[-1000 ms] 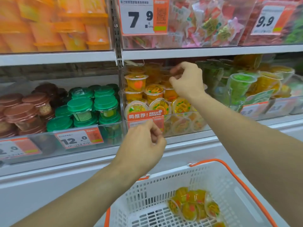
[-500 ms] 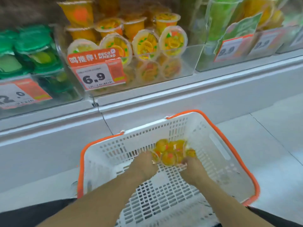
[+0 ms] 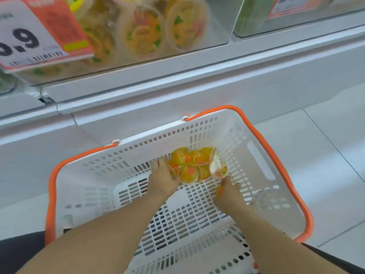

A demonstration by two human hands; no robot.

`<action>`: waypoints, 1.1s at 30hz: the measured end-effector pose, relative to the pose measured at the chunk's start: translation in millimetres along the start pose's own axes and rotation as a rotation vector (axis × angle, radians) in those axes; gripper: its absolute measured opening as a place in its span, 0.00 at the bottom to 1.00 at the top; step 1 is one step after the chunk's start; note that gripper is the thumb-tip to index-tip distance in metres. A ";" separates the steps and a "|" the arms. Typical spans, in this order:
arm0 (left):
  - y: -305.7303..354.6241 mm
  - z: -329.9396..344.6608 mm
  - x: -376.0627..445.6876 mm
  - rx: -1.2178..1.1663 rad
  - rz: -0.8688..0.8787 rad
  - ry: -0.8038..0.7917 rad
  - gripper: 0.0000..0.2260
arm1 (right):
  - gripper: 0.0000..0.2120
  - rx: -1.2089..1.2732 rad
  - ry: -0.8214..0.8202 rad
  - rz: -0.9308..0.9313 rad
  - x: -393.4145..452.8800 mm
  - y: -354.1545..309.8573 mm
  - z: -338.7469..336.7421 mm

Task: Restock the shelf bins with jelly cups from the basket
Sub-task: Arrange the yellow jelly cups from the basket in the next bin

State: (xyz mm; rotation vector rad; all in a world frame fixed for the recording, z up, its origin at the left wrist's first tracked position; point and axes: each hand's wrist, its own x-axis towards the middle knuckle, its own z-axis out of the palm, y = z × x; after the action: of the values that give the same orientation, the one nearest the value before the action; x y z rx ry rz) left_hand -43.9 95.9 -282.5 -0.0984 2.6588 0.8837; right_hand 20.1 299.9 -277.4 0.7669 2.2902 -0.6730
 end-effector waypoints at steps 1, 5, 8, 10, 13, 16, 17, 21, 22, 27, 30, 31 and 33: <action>-0.6 4.2 1.1 -0.028 -0.008 0.010 0.32 | 0.20 -0.007 0.001 0.019 -0.2 0.9 1.4; -0.1 16.7 2.5 -0.062 -0.009 0.096 0.25 | 0.29 -0.106 -0.034 0.044 -1.9 3.7 2.9; 4.6 21.2 1.1 -0.108 -0.053 0.143 0.20 | 0.33 -0.177 -0.070 -0.005 -5.4 1.5 1.3; 6.7 20.7 -3.0 -0.161 -0.125 0.125 0.17 | 0.33 -0.164 -0.178 0.010 -8.7 -1.3 1.9; 1.7 19.8 -8.1 -0.223 -0.182 0.122 0.17 | 0.31 0.007 -0.477 0.077 -19.7 -8.3 1.3; -5.5 16.2 -14.4 -0.266 -0.250 0.110 0.21 | 0.32 0.141 -0.704 0.096 -31.3 -15.7 -4.2; -5.8 12.9 -17.2 -0.304 -0.318 0.087 0.24 | 0.32 0.195 -0.728 0.100 -35.2 -18.2 -8.3; -19.1 -9.1 -30.1 -0.545 -0.700 -0.279 0.16 | 0.31 0.554 -0.700 0.094 -53.3 -33.9 -33.7; -21.6 -19.5 -34.3 -0.648 -0.749 -0.458 0.13 | 0.30 0.624 -0.668 0.071 -59.2 -39.9 -42.2; -2.9 -97.9 -66.1 -0.698 -0.585 -0.919 0.15 | 0.19 0.529 -0.513 -0.231 -97.2 -80.9 -96.9; 22.6 -149.2 -77.3 -0.849 -0.489 -0.927 0.17 | 0.13 0.437 -0.450 -0.342 -129.5 -109.6 -135.0; 31.3 -165.0 -78.1 -0.918 -0.440 -0.928 0.18 | 0.17 0.411 -0.418 -0.374 -138.9 -120.0 -146.8; 51.9 -197.9 -82.0 -1.057 -0.343 -0.917 0.22 | 0.23 0.361 -0.357 -0.457 -160.9 -143.6 -168.5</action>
State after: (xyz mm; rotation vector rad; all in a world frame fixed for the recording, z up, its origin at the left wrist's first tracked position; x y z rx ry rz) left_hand -33.5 17.1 -76.9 -0.2934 1.1271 1.5946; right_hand -39.0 248.9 -15.1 0.2342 2.0417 -1.3414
